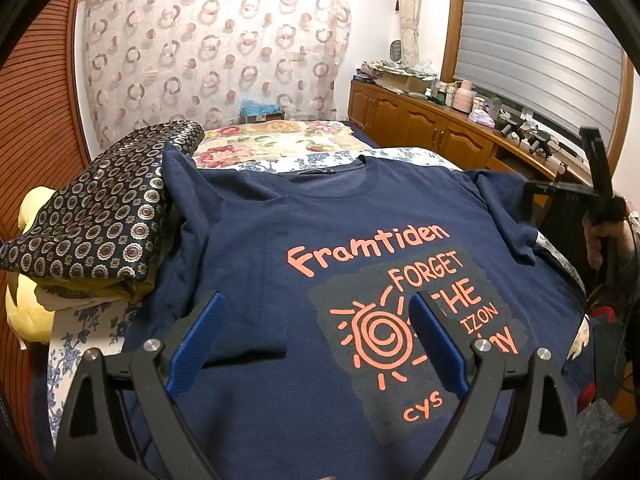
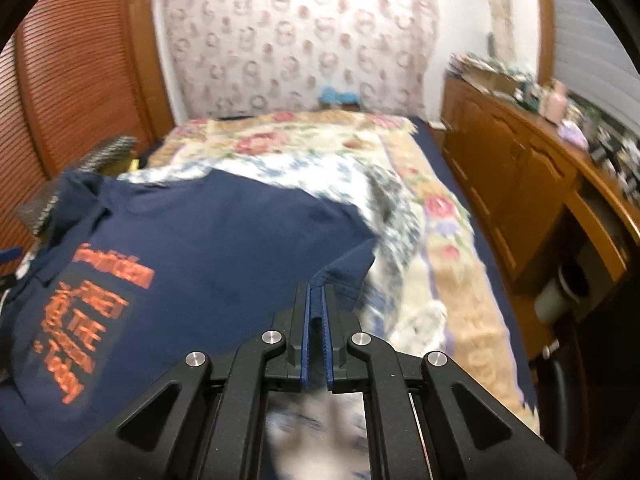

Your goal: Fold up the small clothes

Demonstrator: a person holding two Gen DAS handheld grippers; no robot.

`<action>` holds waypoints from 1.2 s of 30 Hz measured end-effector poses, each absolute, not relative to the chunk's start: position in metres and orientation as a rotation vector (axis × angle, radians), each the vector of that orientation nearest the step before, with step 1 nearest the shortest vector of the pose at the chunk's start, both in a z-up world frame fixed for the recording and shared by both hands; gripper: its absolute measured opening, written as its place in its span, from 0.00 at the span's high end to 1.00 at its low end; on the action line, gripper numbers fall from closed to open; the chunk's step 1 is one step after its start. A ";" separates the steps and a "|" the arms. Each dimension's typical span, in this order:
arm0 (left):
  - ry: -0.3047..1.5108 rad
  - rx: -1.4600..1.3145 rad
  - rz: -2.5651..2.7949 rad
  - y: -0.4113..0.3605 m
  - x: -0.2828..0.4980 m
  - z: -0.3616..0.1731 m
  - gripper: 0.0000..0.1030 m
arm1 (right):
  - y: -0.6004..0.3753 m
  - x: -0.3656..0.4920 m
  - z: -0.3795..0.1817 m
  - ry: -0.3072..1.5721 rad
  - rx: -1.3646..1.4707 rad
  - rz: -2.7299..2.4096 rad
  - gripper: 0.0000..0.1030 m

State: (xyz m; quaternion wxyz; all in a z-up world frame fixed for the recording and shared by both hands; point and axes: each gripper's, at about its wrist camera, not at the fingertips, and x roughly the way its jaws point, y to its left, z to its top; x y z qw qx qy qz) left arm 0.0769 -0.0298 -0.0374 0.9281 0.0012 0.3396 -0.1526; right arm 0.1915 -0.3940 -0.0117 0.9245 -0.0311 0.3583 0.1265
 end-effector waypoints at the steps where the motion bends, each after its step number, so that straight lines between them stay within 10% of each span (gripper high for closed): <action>1: 0.695 0.000 -0.312 -0.028 0.077 -0.038 0.09 | -0.382 0.192 -0.005 0.723 -0.078 0.286 0.97; 12: 0.689 -0.016 -0.297 -0.017 0.074 -0.033 0.09 | -0.266 0.215 0.028 0.668 -0.136 0.517 0.97; 16: 0.691 -0.023 -0.290 -0.012 0.073 -0.033 0.09 | -0.257 0.222 0.028 0.658 -0.140 0.500 0.68; 36: 0.680 0.008 -0.235 0.021 0.108 -0.023 0.09 | -0.318 0.242 -0.076 0.880 -0.209 0.323 0.57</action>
